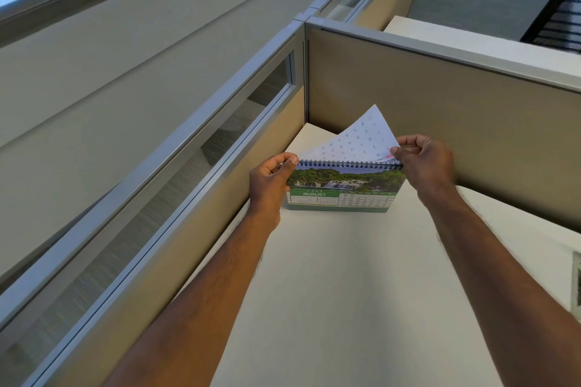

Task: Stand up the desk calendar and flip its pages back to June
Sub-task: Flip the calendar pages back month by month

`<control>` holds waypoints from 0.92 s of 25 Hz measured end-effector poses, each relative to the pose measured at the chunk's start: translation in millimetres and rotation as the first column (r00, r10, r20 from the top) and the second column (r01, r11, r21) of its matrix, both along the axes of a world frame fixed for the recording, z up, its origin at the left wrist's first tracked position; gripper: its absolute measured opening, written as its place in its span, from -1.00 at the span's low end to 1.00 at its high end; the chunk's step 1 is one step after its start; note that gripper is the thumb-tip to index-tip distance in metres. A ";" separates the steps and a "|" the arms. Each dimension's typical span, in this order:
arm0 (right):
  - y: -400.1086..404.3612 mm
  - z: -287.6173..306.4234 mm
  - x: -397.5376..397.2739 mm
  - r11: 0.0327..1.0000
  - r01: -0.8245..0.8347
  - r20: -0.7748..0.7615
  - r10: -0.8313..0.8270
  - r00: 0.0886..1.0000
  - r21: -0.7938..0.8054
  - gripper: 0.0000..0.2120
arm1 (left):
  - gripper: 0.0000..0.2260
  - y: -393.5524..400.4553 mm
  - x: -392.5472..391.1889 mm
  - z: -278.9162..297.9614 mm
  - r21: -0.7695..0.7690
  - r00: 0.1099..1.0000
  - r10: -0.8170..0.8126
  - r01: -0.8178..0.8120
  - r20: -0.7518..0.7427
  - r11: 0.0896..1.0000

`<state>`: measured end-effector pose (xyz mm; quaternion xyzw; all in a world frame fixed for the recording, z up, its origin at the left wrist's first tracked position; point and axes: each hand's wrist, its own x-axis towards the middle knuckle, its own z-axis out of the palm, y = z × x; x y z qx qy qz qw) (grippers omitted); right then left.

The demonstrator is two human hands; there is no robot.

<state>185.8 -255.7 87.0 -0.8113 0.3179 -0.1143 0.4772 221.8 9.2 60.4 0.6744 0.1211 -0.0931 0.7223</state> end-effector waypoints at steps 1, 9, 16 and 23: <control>1.0 1.1 -1.7 1.000 0.005 0.002 -0.005 1.000 -0.020 -0.93 | -0.92 0.1 0.1 0.9 -0.011 1.000 -0.004 0.003 -0.018 1.000; 3.8 7.9 -7.6 0.964 -0.052 -0.120 0.021 0.993 -0.260 -0.82 | -0.96 0.5 0.0 7.4 -0.014 0.997 -0.018 0.017 -0.080 1.000; -7.4 7.7 0.6 0.986 -0.093 -0.209 0.062 0.976 -0.141 -0.89 | -0.93 -0.7 -0.8 8.5 -0.015 0.996 -0.023 0.022 -0.087 1.000; -11.3 13.2 -7.5 0.915 -0.028 0.053 0.007 0.999 0.402 -0.76 | -0.74 -1.1 -1.5 5.6 -0.086 0.999 -0.011 0.007 -0.045 0.996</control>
